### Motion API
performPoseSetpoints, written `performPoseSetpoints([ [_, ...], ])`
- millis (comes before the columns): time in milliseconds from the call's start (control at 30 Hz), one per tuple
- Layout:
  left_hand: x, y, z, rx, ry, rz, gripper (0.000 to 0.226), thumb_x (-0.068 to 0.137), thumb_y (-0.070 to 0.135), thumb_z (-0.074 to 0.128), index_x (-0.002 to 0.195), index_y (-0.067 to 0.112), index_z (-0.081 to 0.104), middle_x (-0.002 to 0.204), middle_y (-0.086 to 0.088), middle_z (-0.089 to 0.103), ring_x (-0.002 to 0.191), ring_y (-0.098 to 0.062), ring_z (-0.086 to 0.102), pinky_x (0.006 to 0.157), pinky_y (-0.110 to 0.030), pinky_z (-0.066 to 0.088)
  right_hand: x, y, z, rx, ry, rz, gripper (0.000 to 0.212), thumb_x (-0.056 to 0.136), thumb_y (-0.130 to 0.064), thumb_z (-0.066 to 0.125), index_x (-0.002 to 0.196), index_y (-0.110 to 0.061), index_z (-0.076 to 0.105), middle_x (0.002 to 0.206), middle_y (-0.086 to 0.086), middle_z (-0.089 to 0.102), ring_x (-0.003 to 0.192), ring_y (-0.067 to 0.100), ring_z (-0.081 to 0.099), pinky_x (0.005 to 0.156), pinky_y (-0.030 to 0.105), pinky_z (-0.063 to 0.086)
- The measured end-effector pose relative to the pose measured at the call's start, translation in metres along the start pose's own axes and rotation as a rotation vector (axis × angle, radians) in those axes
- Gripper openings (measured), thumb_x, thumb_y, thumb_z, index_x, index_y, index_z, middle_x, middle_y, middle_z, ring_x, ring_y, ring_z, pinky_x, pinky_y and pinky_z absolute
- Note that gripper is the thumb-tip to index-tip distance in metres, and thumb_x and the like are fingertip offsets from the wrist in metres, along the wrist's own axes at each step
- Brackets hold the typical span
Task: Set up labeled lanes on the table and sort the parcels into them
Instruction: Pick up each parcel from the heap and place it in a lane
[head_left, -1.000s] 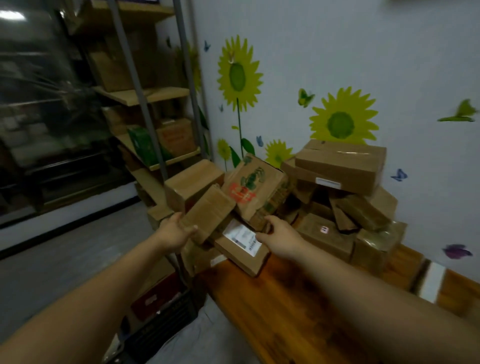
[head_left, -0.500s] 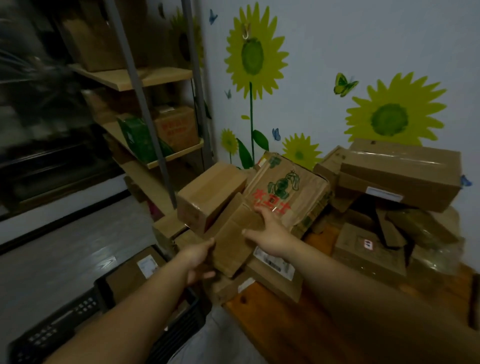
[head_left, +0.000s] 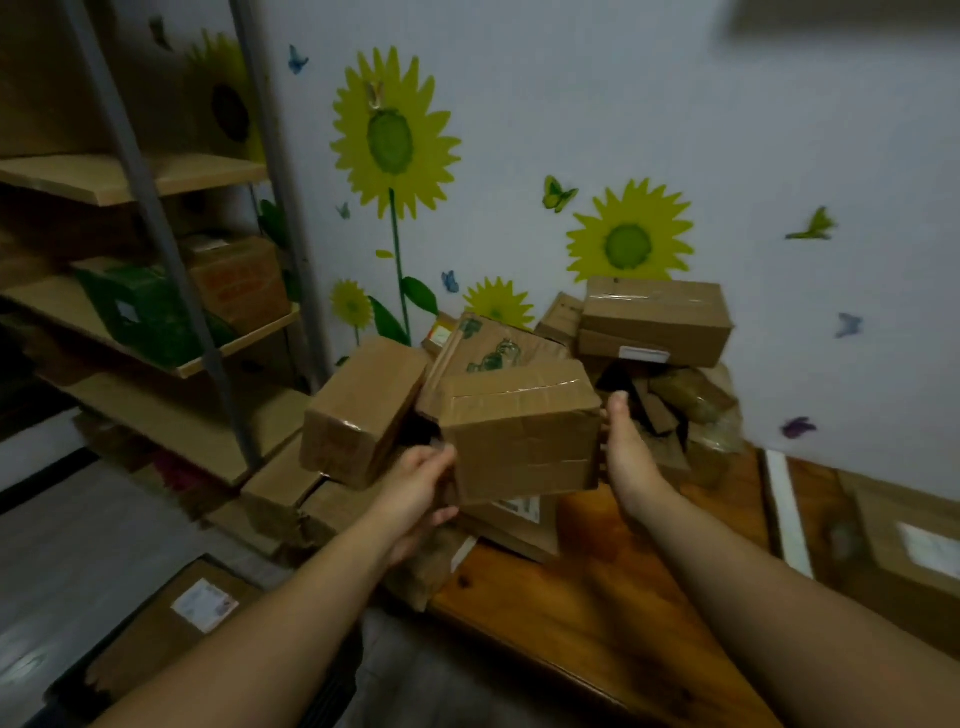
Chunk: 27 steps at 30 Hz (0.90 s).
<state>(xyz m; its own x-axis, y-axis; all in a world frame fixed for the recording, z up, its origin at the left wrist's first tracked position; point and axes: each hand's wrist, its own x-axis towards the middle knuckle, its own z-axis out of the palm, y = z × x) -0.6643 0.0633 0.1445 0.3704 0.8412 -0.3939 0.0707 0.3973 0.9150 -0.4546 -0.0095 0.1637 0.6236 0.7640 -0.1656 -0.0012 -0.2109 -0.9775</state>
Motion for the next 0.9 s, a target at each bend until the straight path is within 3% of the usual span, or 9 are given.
performPoseSetpoints([
  [100, 0.000, 0.003, 0.014, -0.084, -0.146, 0.013, 0.056, 0.091, 0.063, 0.029, 0.113, 0.019, 0.055, 0.105, -0.016, 0.065, 0.103, -0.023, 0.061, 0.079, -0.042, 0.051, -0.024, -0.002, -0.033, 0.096, 0.024, 0.084, 0.067, 0.090, -0.069, 0.027, 0.123, -0.020, 0.059, 0.125, 0.008, 0.059, 0.117, 0.028, 0.054, 0.103, 0.050, 0.039],
  [167, -0.005, 0.003, 0.032, -0.011, -0.199, 0.066, 0.044, 0.094, 0.057, 0.034, 0.120, 0.027, 0.053, 0.110, -0.009, 0.067, 0.096, -0.019, 0.065, 0.073, -0.038, 0.051, -0.042, 0.002, -0.056, 0.074, 0.003, 0.048, 0.043, 0.094, -0.052, 0.041, 0.118, -0.021, 0.060, 0.116, 0.008, 0.064, 0.108, 0.026, 0.059, 0.096, 0.047, 0.044],
  [233, -0.011, 0.004, 0.052, 0.018, -0.226, 0.128, 0.028, 0.098, 0.034, 0.040, 0.122, 0.032, 0.054, 0.114, -0.002, 0.065, 0.095, -0.015, 0.062, 0.068, -0.032, 0.049, -0.058, 0.006, -0.080, 0.133, 0.026, 0.021, 0.021, 0.092, -0.023, 0.048, 0.111, -0.021, 0.055, 0.111, 0.010, 0.061, 0.095, 0.024, 0.059, 0.075, 0.038, 0.049],
  [300, -0.018, 0.007, 0.072, 0.028, -0.272, 0.172, 0.035, 0.093, 0.014, 0.042, 0.120, 0.030, 0.057, 0.110, -0.001, 0.065, 0.100, -0.016, 0.060, 0.073, -0.032, 0.048, -0.070, 0.008, -0.107, 0.246, 0.030, 0.002, 0.026, 0.088, -0.014, 0.047, 0.112, -0.021, 0.054, 0.104, 0.009, 0.060, 0.091, 0.024, 0.058, 0.069, 0.036, 0.047],
  [400, -0.034, 0.012, 0.107, -0.023, -0.330, 0.173, 0.020, 0.093, 0.026, 0.048, 0.103, 0.021, 0.064, 0.098, -0.003, 0.068, 0.088, -0.016, 0.064, 0.074, -0.038, 0.052, -0.084, 0.003, -0.147, 0.285, 0.088, -0.043, 0.028, 0.093, -0.034, 0.049, 0.113, -0.016, 0.058, 0.103, 0.008, 0.068, 0.098, 0.023, 0.062, 0.083, 0.042, 0.048],
  [533, -0.057, 0.013, 0.174, 0.044, -0.344, 0.288, 0.008, 0.093, 0.019, 0.055, 0.100, 0.018, 0.057, 0.102, -0.012, 0.068, 0.083, -0.020, 0.068, 0.062, -0.032, 0.052, -0.103, -0.002, -0.211, 0.247, 0.220, -0.144, 0.030, 0.080, 0.003, 0.061, 0.103, -0.013, 0.051, 0.109, 0.014, 0.064, 0.086, 0.021, 0.067, 0.062, 0.028, 0.053],
  [600, -0.073, 0.010, 0.215, 0.011, -0.365, 0.319, 0.013, 0.092, 0.011, 0.054, 0.101, 0.021, 0.057, 0.105, -0.013, 0.067, 0.087, -0.021, 0.068, 0.064, -0.031, 0.051, -0.117, 0.002, -0.250, 0.259, 0.249, -0.178, 0.037, 0.076, 0.014, 0.059, 0.098, -0.014, 0.050, 0.109, 0.013, 0.063, 0.093, 0.026, 0.066, 0.065, 0.030, 0.054],
  [767, -0.126, -0.013, 0.315, 0.001, -0.412, 0.358, 0.022, 0.092, 0.009, 0.051, 0.109, 0.023, 0.058, 0.106, -0.008, 0.067, 0.090, -0.018, 0.069, 0.068, -0.029, 0.057, -0.156, 0.022, -0.355, 0.250, 0.328, -0.222, 0.043, 0.072, 0.017, 0.058, 0.097, -0.018, 0.050, 0.098, 0.005, 0.068, 0.085, 0.017, 0.070, 0.059, 0.025, 0.053],
  [900, -0.165, -0.037, 0.390, -0.002, -0.519, 0.382, 0.022, 0.093, 0.006, 0.049, 0.107, 0.022, 0.057, 0.108, -0.008, 0.066, 0.092, -0.018, 0.068, 0.064, -0.024, 0.056, -0.185, 0.042, -0.434, 0.282, 0.405, -0.226, 0.043, 0.074, 0.018, 0.057, 0.098, -0.016, 0.048, 0.106, 0.008, 0.064, 0.096, 0.024, 0.067, 0.075, 0.040, 0.058],
])
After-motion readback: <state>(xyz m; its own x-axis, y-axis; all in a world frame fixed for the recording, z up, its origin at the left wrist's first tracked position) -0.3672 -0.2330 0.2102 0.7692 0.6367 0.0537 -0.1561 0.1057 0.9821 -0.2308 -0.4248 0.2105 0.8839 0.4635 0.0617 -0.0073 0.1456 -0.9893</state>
